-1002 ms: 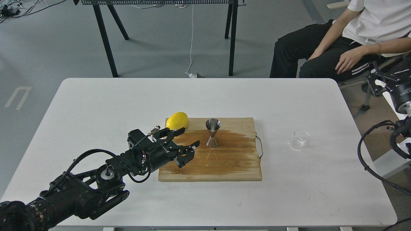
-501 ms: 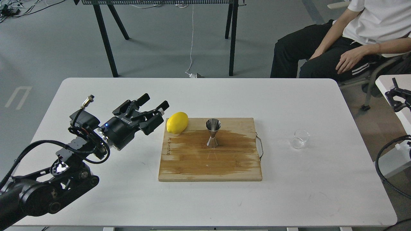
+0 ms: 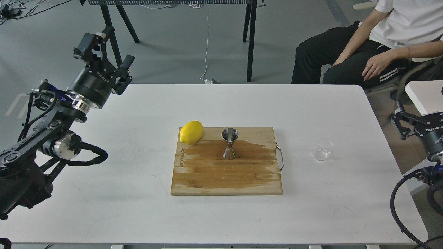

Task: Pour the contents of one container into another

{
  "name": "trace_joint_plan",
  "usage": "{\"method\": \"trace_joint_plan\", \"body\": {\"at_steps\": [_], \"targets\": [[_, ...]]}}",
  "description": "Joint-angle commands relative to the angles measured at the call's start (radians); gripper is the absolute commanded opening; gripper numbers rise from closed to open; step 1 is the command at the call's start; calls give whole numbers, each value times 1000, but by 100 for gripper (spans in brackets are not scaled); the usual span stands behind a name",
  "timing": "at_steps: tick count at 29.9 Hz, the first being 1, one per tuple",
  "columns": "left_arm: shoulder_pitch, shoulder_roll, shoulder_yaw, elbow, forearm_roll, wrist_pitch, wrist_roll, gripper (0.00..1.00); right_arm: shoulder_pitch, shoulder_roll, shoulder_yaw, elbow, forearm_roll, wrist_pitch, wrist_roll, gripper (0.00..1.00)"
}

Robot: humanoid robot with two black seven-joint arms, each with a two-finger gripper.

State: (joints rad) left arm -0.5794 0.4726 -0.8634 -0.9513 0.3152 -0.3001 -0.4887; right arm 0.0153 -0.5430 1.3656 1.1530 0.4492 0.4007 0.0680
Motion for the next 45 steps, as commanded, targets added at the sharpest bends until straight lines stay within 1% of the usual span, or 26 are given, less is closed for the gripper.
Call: {"method": "trace_joint_plan", "body": {"at_steps": [1,4,6,11,14,15,18,20,21,28,32,38,42,45], "targets": [[-53,-49,-8,169,-116,-97,0,99,-64,18,-10,43,80,-55,-5,100],[-57,-69,-16,209,-160,-141,0,99,-107,70,-13,80,88,-65,-7,99],[-56,-69,-16,210,-183,-148,0,99,-121,107,-29,111,82,-78,-10,99],[-62,-69,-19,212,-199,-145,0,99,-107,129,-105,154,77,-221,-4,99],[-71,-68,-17,233,-202,-139,0,99,-104,144,-117,154,78,-295,-17,100],[-82,-69,-17,255,-202,-139,10,100,-101,146,-120,151,78,-324,-30,100],[-105,-71,-20,313,-205,-143,73,100,-78,159,-123,136,77,-381,-95,100],[-112,-71,-19,335,-235,-149,99,100,-75,187,-125,105,77,-378,-117,100],[-112,-71,-17,339,-252,-151,101,100,-74,199,-125,94,75,-378,-117,100],[-112,-86,-16,341,-272,-142,99,100,37,245,-184,-74,74,-361,-122,100],[-114,-85,-16,341,-272,-143,99,100,81,270,-200,-122,74,-355,-123,100],[-114,-83,-11,342,-269,-142,99,100,169,343,-209,-269,54,-350,-125,98],[-114,-85,-8,348,-269,-142,94,100,181,367,-220,-292,39,-306,-126,92],[-114,-85,-9,371,-269,-146,94,100,183,370,-221,-294,37,-287,-129,82]]}}
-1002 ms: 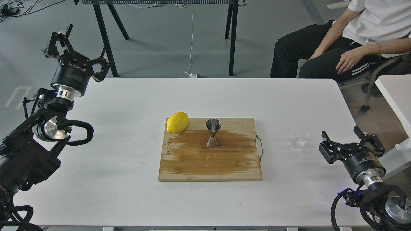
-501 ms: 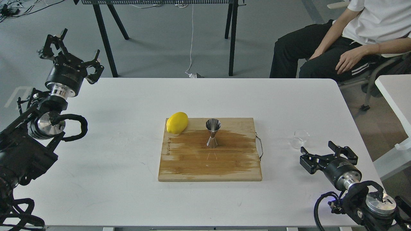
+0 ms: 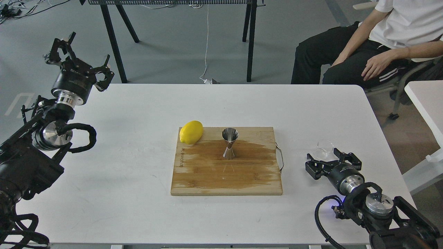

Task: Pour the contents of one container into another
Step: 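Grasp the small clear glass cup with the right gripper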

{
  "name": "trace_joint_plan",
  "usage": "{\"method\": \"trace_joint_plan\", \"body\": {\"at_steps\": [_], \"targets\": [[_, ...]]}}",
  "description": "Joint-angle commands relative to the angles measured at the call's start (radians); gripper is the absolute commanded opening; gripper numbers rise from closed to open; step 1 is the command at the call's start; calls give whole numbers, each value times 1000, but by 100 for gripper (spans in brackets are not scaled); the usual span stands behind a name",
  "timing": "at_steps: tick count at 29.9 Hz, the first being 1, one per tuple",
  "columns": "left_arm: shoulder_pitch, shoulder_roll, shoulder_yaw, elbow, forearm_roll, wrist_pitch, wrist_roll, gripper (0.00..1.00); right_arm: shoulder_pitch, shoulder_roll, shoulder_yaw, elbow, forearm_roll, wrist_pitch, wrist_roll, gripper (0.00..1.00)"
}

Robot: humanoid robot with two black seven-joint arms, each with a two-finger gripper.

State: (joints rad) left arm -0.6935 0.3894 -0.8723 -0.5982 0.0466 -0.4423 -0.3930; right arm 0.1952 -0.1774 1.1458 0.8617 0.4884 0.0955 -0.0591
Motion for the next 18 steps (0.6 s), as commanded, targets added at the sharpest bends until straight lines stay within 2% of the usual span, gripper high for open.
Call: {"method": "trace_joint_plan", "body": {"at_steps": [1,4,13,16,18], "targets": [[0,-1,-1,23,-1,-4,-3,100,3,4,-1,-4,-2,19,-7,79],[0,-1,-1,25,-1,-6,-3,100,6,4,0,-12,-2,21,-13,70],[0,-3,3,25,-2,0,-6,100,29,4,0,-67,-2,38,-15,67],[0,-3,3,25,-1,2,-6,100,29,4,0,-70,-2,67,-21,53],[0,-3,3,25,-1,4,-6,100,29,4,0,-70,-2,69,-21,47]]}}
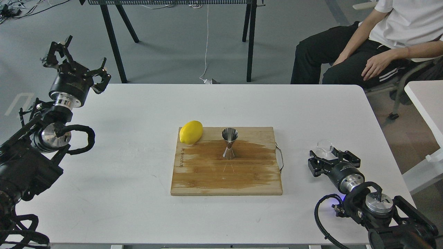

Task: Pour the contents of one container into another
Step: 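Grasp the small clear glass cup with the right gripper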

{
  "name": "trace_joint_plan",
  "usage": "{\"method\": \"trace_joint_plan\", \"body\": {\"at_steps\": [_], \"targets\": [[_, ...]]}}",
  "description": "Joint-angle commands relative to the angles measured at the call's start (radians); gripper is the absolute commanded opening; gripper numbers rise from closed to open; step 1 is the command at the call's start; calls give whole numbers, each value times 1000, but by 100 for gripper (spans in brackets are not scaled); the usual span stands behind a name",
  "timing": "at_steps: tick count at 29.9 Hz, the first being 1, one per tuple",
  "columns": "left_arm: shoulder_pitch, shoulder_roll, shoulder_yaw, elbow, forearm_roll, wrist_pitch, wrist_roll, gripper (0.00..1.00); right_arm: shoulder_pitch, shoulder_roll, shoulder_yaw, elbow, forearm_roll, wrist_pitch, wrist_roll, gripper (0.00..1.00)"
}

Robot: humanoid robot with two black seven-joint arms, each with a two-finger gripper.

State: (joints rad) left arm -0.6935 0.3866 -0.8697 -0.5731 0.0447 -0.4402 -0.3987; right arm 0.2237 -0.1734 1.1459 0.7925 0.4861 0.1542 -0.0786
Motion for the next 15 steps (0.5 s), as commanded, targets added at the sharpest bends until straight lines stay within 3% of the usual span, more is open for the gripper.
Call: {"method": "trace_joint_plan", "body": {"at_steps": [1,5,11,15], "targets": [[0,0,0,1,1,1,0,100,0,0,0,-1,0,11,-1,43],[0,0,0,1,1,1,0,100,0,0,0,-1,0,13,-1,36],[0,0,0,-1,1,3,-3,100,-9,0,-2,20,0,13,-13,34],[-3,3,-2,1,1,3,-3,100,-12,-11,-5,137,-3,4,-15,32]]}}
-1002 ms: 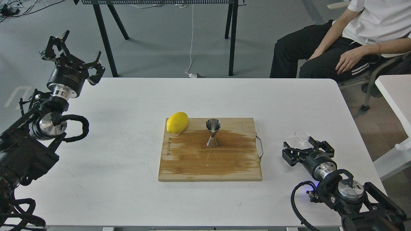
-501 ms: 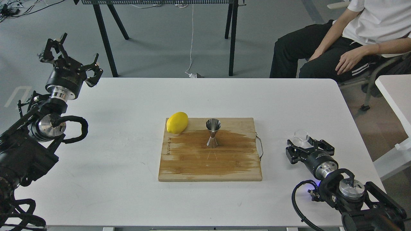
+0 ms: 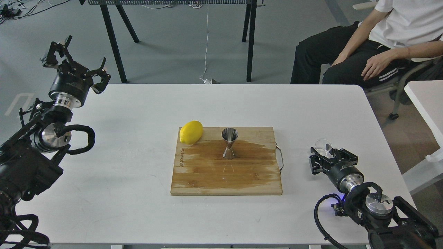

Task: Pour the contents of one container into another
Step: 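Grasp the small clear glass cup with the right gripper, then lift the glass cup and move it above the jigger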

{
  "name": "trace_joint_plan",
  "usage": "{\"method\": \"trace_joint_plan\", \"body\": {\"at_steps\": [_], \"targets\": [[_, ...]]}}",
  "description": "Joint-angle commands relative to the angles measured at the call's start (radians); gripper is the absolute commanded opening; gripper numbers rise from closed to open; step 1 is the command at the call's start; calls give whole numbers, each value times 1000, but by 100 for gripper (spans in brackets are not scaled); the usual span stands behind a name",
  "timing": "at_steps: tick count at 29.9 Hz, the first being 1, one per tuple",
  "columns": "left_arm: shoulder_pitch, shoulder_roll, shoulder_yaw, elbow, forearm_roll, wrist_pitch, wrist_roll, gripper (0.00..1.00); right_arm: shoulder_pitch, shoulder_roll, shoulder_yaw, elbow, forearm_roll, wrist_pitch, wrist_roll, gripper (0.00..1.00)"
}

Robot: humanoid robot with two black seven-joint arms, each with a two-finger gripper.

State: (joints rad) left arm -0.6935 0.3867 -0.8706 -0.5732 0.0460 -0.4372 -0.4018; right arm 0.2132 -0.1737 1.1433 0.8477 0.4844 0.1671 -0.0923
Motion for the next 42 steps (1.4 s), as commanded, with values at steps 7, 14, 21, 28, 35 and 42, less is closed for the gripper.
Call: {"method": "trace_joint_plan", "body": {"at_steps": [7,14,21,28,35,42], "targets": [[-6,4,-2,-1,0,0,0,100,63,-104,-88,324,-55,-110,5,33],[-6,1,-2,1,0,2,0,100,170,-64,-154,419,-354,-236,9,32],[-6,11,-1,1,0,0,0,100,253,22,-289,409,-586,-279,11,32],[-6,11,-2,1,0,0,0,100,282,22,-359,415,-685,-302,16,32],[-6,11,-2,1,0,0,0,100,278,22,-399,421,-834,-311,37,32],[-6,11,-1,1,0,0,0,100,293,46,-453,421,-942,-336,59,32]]}}
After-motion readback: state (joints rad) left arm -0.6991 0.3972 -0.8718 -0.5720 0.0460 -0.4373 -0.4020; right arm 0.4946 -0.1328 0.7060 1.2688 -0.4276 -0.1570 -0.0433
